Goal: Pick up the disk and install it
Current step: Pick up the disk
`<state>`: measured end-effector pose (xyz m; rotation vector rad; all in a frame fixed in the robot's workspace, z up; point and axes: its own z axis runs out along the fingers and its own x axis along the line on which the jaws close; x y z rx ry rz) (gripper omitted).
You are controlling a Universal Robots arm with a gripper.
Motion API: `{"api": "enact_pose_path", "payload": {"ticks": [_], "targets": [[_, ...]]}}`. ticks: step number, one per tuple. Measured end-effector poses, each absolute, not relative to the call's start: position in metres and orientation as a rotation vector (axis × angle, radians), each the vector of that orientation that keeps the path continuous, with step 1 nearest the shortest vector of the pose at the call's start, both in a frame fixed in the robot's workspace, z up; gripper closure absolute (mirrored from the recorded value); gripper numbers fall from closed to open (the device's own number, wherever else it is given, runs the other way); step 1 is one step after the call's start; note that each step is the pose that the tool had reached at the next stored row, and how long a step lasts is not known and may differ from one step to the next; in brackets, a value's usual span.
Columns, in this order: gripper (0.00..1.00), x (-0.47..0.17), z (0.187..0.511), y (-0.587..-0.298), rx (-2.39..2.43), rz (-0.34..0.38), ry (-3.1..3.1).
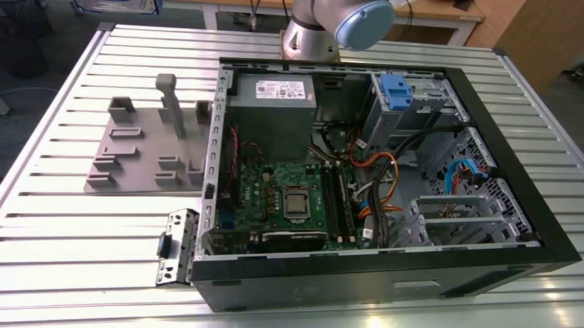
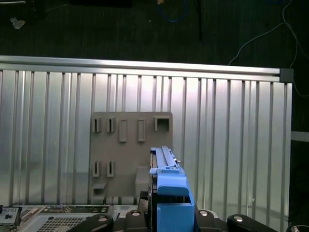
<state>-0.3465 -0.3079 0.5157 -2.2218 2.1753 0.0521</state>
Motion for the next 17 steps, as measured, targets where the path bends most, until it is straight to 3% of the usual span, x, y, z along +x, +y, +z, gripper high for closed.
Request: {"api": "enact_pose_path", "payload": {"ticks": [17], "targets": [[0.64,-0.298,0.515,-0.319,-2.222,0.052,2.175]]}}
